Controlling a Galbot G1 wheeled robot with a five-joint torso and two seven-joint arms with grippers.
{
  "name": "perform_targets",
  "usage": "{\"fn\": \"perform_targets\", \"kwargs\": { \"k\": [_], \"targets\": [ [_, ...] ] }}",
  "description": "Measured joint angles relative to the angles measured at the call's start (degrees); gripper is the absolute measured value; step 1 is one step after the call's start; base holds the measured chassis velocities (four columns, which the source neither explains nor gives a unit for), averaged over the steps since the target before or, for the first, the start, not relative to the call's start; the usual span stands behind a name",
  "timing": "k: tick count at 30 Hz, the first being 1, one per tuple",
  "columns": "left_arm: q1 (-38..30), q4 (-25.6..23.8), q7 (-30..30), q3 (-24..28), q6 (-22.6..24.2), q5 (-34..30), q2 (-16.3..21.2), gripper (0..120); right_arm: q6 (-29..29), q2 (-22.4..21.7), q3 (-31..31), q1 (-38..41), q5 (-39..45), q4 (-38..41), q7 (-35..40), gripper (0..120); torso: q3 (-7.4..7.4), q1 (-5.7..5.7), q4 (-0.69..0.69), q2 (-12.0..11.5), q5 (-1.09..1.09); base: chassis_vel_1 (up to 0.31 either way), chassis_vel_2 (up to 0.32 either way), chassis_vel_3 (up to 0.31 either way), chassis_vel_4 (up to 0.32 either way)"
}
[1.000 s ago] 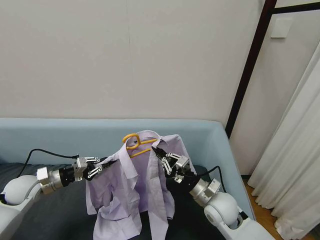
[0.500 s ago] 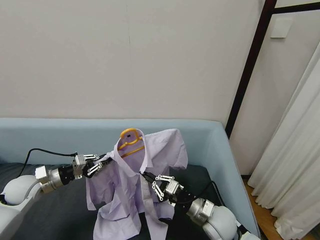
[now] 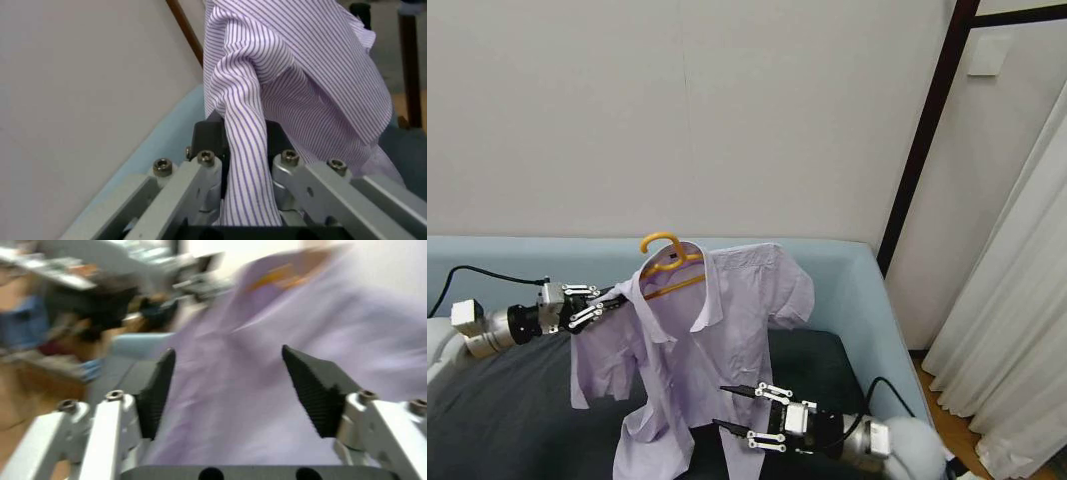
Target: Pick up the clothes from the sofa and hang them on the clothes hanger.
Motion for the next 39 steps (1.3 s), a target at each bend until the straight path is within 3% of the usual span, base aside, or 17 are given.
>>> {"fn": "perform_targets", "kwargs": {
  "k": [1, 4, 7, 9, 13, 14, 19, 22, 26, 36, 39],
  "targets": [
    [0.0, 0.0, 0.0, 0.0, 0.0, 0.0, 0.0, 7, 0.0, 0.0, 0.0, 0.0, 0.0, 0.0, 0.0, 66, 0.0, 0.0, 0.0, 0.0, 0.0, 0.0, 0.0, 0.0, 0.0],
    [-0.13, 0.22, 5.32, -0.17, 0.61, 2.04, 0.62, 7, -3.98, -3.42, 1.63, 2.2, 3.06, 3.16, 13.6, 81, 0.0, 0.0, 0.02, 0.0, -0.01, 0.0, 0.0, 0.0, 0.0],
    [0.4, -0.37, 7.41, -0.4, 0.76, 3.65, 0.17, 7, -6.76, -6.37, 2.45, 2.78, 6.56, 3.95, 15.33, 89, 0.0, 0.0, 0.01, 0.0, 0.0, 0.0, 0.0, 0.0, 0.0],
    [0.66, -0.67, 9.65, -0.41, 0.87, 5.71, -0.99, 7, -9.39, -9.4, 3.01, 3.63, 9.85, 3.62, 11.71, 98, 0.0, 0.0, -0.02, 0.0, -0.01, 0.0, 0.0, 0.0, 0.0],
    [0.67, -0.71, 11.14, -0.09, 1.2, 7.01, -2.03, 7, -11.96, -11.26, 2.76, 5.04, 10.97, 2.23, 6.53, 100, 0.0, 0.0, -0.03, 0.0, 0.0, 0.0, 0.0, 0.0, 0.0],
    [0.5, -0.71, 12.23, 0.27, 1.56, 7.83, -2.77, 7, -13.36, -12.16, 2.02, 6.39, 11.43, 0.7, 2.06, 100, 0.0, 0.0, -0.01, 0.0, -0.01, 0.0, 0.0, 0.0, 0.0],
    [0.18, -0.98, 13.72, 1.1, 2.0, 9.93, -4.5, 7, -15.86, -12.47, 0.38, 8.87, 9.42, -1.6, -6.28, 100, 0.0, 0.0, 0.0, 0.0, 0.0, 0.0, 0.0, 0.0, 0.0],
    [0.19, -1.5, 14.0, 1.45, 2.05, 10.89, -5.46, 7, -16.78, -12.05, -0.45, 9.27, 7.91, -1.79, -7.56, 100, 0.01, 0.0, -0.01, 0.0, 0.0, 0.0, 0.0, 0.0, 0.0],
    [0.42, -2.31, 14.24, 1.94, 2.18, 11.87, -6.69, 7, -17.75, -10.88, -1.66, 9.59, 4.62, -2.49, -8.22, 98, 0.0, 0.0, -0.01, 0.0, 0.0, 0.0, 0.0, 0.0, 0.0],
    [-1.44, -1.42, 15.75, 3.38, 2.27, 12.13, -7.56, 7, -17.06, -8.87, -2.72, 9.73, 1.37, -5.78, -6.58, 58, 0.01, 0.0, -0.01, -0.01, -0.01, 0.0, 0.0, 0.0, 0.0],
    [-1.57, -1.42, 15.9, 3.42, 2.37, 12.05, -7.56, 7, -16.57, -8.65, -2.7, 9.85, 1.37, -6.29, -6.99, 52, 0.0, 0.0, -0.01, -0.01, 0.0, 0.0, 0.0, 0.0, 0.0]
  ]
}}
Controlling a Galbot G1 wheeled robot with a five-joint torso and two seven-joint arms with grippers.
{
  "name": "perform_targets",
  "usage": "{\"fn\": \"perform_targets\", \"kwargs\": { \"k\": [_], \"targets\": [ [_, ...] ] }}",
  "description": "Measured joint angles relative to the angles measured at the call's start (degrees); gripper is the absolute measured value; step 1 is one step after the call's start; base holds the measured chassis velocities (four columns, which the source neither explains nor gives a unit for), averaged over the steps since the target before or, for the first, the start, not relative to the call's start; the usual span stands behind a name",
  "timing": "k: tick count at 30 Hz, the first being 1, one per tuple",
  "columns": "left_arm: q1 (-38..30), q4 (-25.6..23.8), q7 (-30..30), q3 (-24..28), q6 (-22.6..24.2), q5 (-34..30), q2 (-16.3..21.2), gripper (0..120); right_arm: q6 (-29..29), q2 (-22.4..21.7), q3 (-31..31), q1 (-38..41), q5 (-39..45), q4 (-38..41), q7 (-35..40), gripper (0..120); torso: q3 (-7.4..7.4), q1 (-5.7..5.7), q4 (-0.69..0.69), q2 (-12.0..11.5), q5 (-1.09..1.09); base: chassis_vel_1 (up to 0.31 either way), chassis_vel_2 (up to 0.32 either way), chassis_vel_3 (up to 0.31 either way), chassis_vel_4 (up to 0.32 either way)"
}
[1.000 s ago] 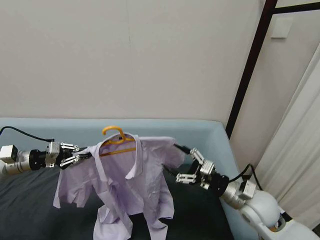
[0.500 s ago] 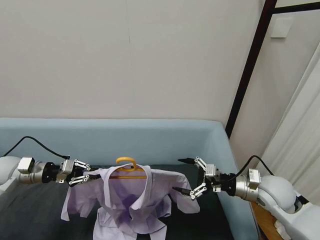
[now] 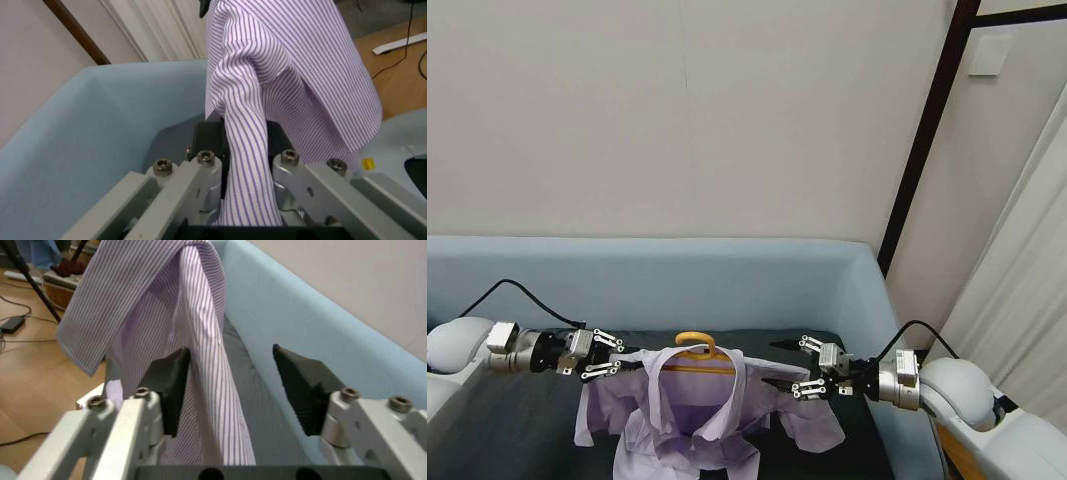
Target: Pick up the clothes from the sofa and hang them on the clothes hanger.
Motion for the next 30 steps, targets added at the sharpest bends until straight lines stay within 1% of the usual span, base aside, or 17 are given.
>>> {"fn": "perform_targets", "kwargs": {
  "k": [2, 3, 8, 9, 10, 12, 16, 18, 20, 21, 22, 25, 26, 27, 28, 30],
  "targets": [
    [-0.05, -0.03, 0.52, 0.14, 0.18, -0.06, 0.04, 7, 0.28, 0.49, 0.0, 0.3, -0.06, -0.51, -0.79, 39, 0.0, 0.0, 0.0, 0.0, 0.0, 0.0, 0.0, 0.0, 0.0],
    [-0.05, -0.03, 0.52, 0.14, 0.18, -0.06, 0.04, 7, 0.28, 0.49, 0.0, 0.3, -0.06, -0.51, -0.79, 39, 0.0, 0.0, 0.0, 0.0, 0.0, 0.0, 0.0, 0.0, 0.0],
    [-0.52, 0.27, 1.27, 0.27, 0.48, -0.15, -0.02, 7, -0.01, 1.0, 0.22, 0.62, -1.45, -0.69, -3.86, 18, 0.0, 0.0, 0.01, 0.0, -0.01, 0.0, 0.0, 0.0, 0.0],
    [-0.52, 0.27, 1.27, 0.27, 0.48, -0.15, -0.02, 7, -0.01, 1.0, 0.22, 0.62, -1.45, -0.69, -3.86, 18, 0.0, 0.0, 0.01, 0.0, -0.01, 0.0, 0.0, 0.0, 0.0],
    [-0.53, 0.32, 1.3, 0.28, 0.49, -0.18, -0.07, 7, 0.04, 1.09, 0.28, 0.61, -1.39, -0.7, -4.15, 14, 0.0, 0.0, 0.0, 0.0, -0.01, 0.0, 0.0, 0.0, 0.0],
    [-0.5, 0.4, 1.22, 0.26, 0.44, -0.2, -0.16, 7, 0.11, 1.29, 0.41, 0.57, -1.0, -0.7, -5.2, 8, 0.0, 0.0, 0.0, 0.0, 0.0, 0.0, 0.0, 0.0, 0.0],
    [-0.32, 0.66, 0.98, 0.24, -1.02, -0.25, -0.24, 7, -0.48, 1.2, 0.63, 0.44, 0.28, -0.22, -6.13, 8, 0.0, 0.0, 0.01, 0.0, -0.01, 0.0, 0.0, 0.0, 0.0],
    [-0.33, 1.06, 0.78, 0.15, -2.73, -0.28, -0.29, 8, -1.39, 0.81, 0.82, 0.37, 1.37, 0.5, -5.91, 8, 0.0, 0.0, 0.01, 0.0, 0.0, 0.0, 0.0, 0.0, 0.0],
    [-0.53, 1.62, 0.04, -0.18, -5.38, -0.15, -0.5, 17, -3.02, 0.16, 1.23, 0.36, 3.24, 1.46, -5.01, 8, 0.0, 0.0, 0.01, 0.0, -0.01, 0.0, 0.0, 0.0, 0.0],
    [-0.53, 1.62, 0.04, -0.18, -5.38, -0.15, -0.5, 17, -3.02, 0.16, 1.23, 0.36, 3.24, 1.46, -5.01, 8, 0.0, 0.0, 0.01, 0.0, -0.01, 0.0, 0.0, 0.0, 0.0],
    [-0.55, 1.79, -0.79, -0.4, -6.58, -0.53, -0.54, 22, -3.88, -0.24, 1.45, 0.35, 4.59, 1.94, -4.25, 8, 0.0, 0.0, 0.01, 0.0, -0.01, 0.0, 0.0, 0.0, 0.0],
    [-0.54, 1.94, -4.63, -1.11, -9.63, -4.95, -0.38, 36, -7.15, -1.51, 2.41, 1.09, 10.25, 3.58, -1.0, 8, 0.0, 0.0, -0.01, 0.0, -0.01, 0.0, 0.0, 0.0, 0.0],
    [-0.53, 1.92, -5.7, -1.29, -10.45, -6.58, -0.21, 39, -7.9, -1.9, 2.64, 1.51, 11.88, 4.04, 0.06, 8, 0.0, 0.0, 0.0, 0.0, -0.01, 0.0, 0.0, 0.0, 0.0],
    [-0.53, 1.92, -5.7, -1.29, -10.45, -6.58, -0.21, 39, -7.9, -1.9, 2.64, 1.51, 11.88, 4.04, 0.06, 8, 0.0, 0.0, 0.0, 0.0, -0.01, 0.0, 0.0, 0.0, 0.0],
    [-0.41, 1.71, -7.58, -1.47, -11.55, -9.32, 0.1, 44, -9.11, -2.57, 3.0, 2.25, 14.2, 4.83, 1.85, 8, 0.0, 0.0, 0.0, 0.0, 0.0, 0.0, 0.0, 0.0, 0.0],
    [0.19, 1.01, -10.32, -1.87, -12.46, -12.99, 0.34, 51, -10.52, -3.52, 3.59, 3.35, 16.69, 5.77, 3.88, 8, -0.01, 0.0, 0.01, 0.0, 0.0, 0.0, 0.0, 0.0, 0.0]
  ]
}}
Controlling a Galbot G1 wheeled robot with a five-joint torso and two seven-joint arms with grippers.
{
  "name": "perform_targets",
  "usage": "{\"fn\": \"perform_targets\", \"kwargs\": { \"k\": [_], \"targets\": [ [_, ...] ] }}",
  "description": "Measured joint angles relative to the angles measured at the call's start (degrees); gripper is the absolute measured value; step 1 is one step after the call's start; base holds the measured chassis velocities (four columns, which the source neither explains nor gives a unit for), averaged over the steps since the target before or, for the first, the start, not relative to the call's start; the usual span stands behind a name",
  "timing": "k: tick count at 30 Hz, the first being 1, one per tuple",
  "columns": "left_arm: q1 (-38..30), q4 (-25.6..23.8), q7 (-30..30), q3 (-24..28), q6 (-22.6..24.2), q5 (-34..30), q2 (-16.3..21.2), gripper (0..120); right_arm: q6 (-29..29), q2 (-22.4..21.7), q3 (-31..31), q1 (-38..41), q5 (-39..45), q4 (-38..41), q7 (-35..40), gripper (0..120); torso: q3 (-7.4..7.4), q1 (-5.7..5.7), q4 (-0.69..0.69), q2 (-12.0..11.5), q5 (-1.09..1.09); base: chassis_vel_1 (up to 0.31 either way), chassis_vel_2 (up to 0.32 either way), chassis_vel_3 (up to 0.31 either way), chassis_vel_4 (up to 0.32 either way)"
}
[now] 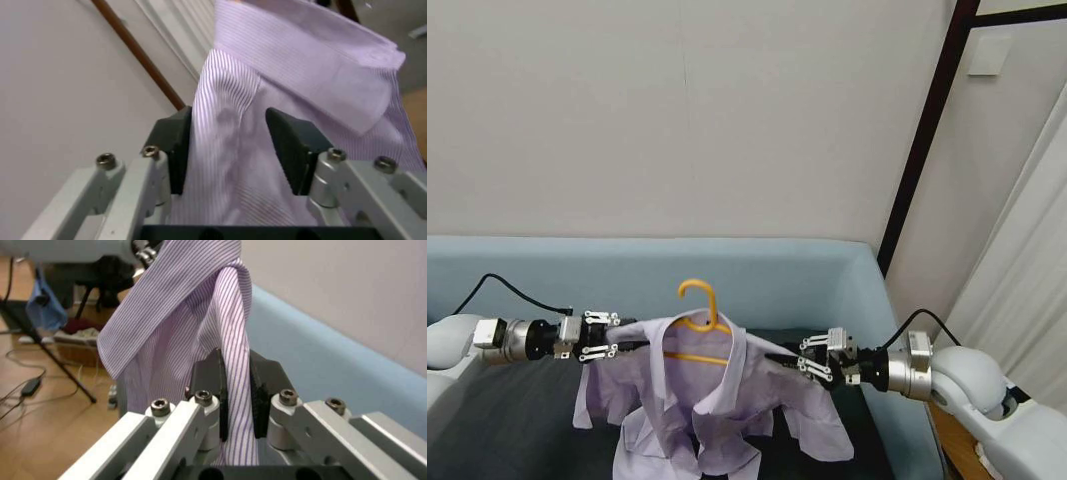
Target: Pick up the clothes from the sofa and hang them on the clothes hanger.
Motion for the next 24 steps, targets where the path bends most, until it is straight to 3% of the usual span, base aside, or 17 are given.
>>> {"fn": "perform_targets", "kwargs": {
  "k": [6, 12, 17, 24],
  "targets": [
    [3.43, -1.57, -7.35, -1.41, -2.64, -3.68, -1.84, 76, -4.03, -2.55, 1.85, 5.03, 3.51, 2.24, 6.97, 8, 0.0, 0.0, 0.0, 0.0, 0.0, 0.0, 0.0, 0.0, 0.0],
    [8.29, -1.71, -8.02, -2.83, -3.49, -2.39, -4.84, 95, -8.64, -5.26, 3.48, 11.42, 6.09, 2.7, 13.58, 8, 0.0, 0.0, 0.0, 0.0, -0.01, 0.0, 0.0, 0.0, 0.0],
    [12.34, -1.77, -7.03, -3.74, -4.55, -0.02, -8.18, 100, -12.12, -10.04, 2.56, 18.44, 10.3, 2.32, 17.4, 8, 0.0, 0.0, 0.01, 0.0, -0.02, 0.0, 0.0, 0.0, 0.0],
    [14.71, -2.93, -6.26, -4.21, -5.03, 1.73, -10.16, 100, -14.74, -13.63, 1.16, 23.51, 12.44, 2.36, 19.17, 8, 0.0, 0.0, -0.01, 0.0, 0.0, 0.0, 0.0, 0.0, 0.0]
  ]
}}
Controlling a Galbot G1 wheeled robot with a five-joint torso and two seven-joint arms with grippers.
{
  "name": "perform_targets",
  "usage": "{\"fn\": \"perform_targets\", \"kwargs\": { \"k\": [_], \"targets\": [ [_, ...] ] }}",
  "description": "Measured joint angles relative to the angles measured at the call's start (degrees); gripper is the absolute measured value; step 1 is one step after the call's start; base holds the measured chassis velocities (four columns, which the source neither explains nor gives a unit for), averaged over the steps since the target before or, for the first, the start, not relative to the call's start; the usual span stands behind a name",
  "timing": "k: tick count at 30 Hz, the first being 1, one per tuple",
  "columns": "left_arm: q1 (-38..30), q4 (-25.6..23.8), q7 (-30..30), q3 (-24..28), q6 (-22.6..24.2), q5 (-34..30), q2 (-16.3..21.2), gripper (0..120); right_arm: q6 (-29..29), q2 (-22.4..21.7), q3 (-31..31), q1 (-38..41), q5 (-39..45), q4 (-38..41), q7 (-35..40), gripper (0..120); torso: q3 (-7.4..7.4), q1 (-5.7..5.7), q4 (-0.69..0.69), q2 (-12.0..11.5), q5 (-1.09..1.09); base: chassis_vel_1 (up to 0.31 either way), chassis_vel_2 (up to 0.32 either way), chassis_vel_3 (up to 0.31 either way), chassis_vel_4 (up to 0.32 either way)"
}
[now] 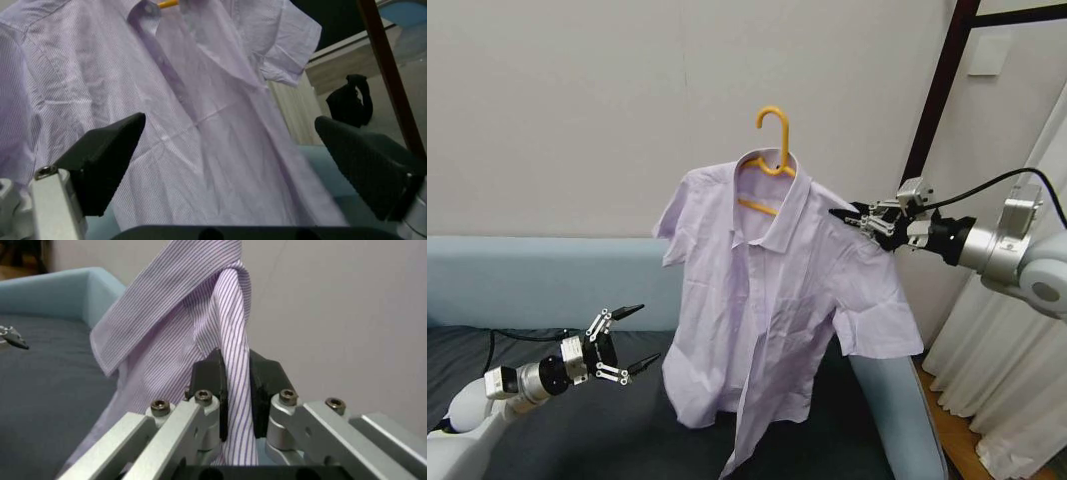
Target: Pick up the clothes from the sofa and hang them on the clothes hanger.
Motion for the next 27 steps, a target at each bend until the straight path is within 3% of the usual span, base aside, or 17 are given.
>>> {"fn": "perform_targets", "kwargs": {
  "k": [9, 13, 18, 19, 23, 27],
  "targets": [
    [2.24, -1.54, 0.97, -1.41, -0.06, 0.43, -0.47, 100, -2.54, -3.48, -0.14, 2.59, 2.42, 1.78, 1.57, 8, 0.0, 0.0, 0.0, 0.0, 0.0, 0.0, 0.0, 0.0, 0.0],
    [3.45, -2.39, 1.03, -2.19, -0.08, 0.55, -0.59, 100, -4.44, -3.66, 0.1, 2.18, 3.85, 2.79, 8.0, 8, 0.0, 0.0, 0.01, 0.0, 0.0, 0.0, 0.0, 0.0, 0.0],
    [4.7, -3.04, 1.03, -3.15, -0.32, 0.71, -1.08, 100, -12.21, -0.83, 0.74, 0.37, 9.51, 6.15, 36.78, 8, 0.0, 0.0, 0.01, 0.0, -0.01, 0.0, 0.0, 0.0, 0.0],
    [4.7, -3.04, 1.03, -3.15, -0.32, 0.71, -1.08, 100, -12.21, -0.83, 0.74, 0.37, 9.51, 6.15, 36.78, 8, 0.0, 0.0, 0.01, 0.0, -0.01, 0.0, 0.0, 0.0, 0.0],
    [4.9, -2.87, 1.05, -3.32, -0.75, 0.83, -1.19, 100, -12.5, 1.18, 0.56, -1.22, 9.6, 7.73, 51.49, 8, 0.0, 0.0, 0.0, 0.0, 0.0, 0.0, 0.0, 0.0, 0.0],
    [4.13, -2.46, 0.97, -3.02, -1.0, 0.86, -1.0, 100, -11.08, 1.38, -0.23, -0.87, 9.0, 7.96, 57.88, 8, 0.0, 0.0, 0.02, 0.0, -0.01, 0.0, 0.0, 0.0, 0.0]
  ]
}}
